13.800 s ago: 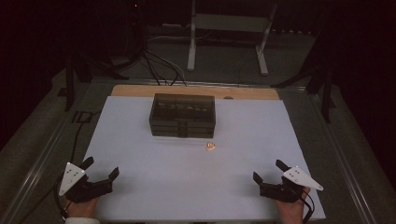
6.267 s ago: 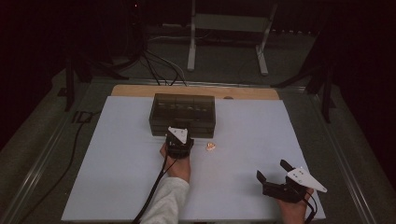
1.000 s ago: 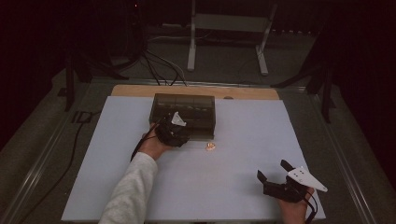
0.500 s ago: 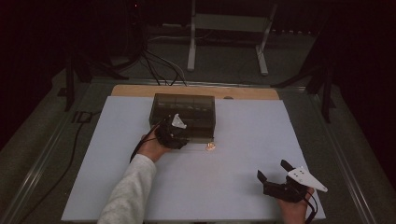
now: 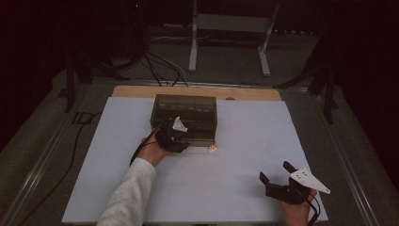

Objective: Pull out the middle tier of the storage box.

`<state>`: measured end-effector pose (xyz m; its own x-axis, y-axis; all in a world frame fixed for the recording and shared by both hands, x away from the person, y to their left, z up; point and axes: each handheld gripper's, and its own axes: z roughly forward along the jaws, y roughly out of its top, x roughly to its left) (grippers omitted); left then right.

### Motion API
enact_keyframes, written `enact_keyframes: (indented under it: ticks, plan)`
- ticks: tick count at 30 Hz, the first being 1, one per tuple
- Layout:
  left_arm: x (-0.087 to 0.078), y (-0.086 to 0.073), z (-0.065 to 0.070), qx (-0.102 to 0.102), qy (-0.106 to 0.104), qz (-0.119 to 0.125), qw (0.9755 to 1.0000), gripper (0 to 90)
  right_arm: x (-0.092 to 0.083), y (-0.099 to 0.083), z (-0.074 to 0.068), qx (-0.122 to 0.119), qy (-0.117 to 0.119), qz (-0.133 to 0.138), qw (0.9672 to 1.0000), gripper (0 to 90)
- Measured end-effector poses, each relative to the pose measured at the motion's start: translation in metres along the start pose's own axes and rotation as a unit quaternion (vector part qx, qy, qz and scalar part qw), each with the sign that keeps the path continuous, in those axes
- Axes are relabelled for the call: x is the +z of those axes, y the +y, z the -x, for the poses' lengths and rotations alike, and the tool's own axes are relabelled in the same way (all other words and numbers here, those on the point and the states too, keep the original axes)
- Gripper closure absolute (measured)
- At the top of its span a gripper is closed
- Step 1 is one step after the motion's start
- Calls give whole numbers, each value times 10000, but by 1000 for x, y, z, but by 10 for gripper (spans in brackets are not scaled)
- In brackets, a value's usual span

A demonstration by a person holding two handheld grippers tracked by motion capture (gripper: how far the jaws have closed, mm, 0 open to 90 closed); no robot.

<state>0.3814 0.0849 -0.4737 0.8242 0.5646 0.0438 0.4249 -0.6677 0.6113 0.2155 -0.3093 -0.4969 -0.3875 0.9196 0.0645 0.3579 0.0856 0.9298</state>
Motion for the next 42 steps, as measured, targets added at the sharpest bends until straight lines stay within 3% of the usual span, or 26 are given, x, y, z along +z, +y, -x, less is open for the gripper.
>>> enact_keyframes:
  ticks: [42]
  plan:
    - [-11,-9,18,85,-34,-36,10000,574,1,0,-1,-20,14,-20,10000,1]
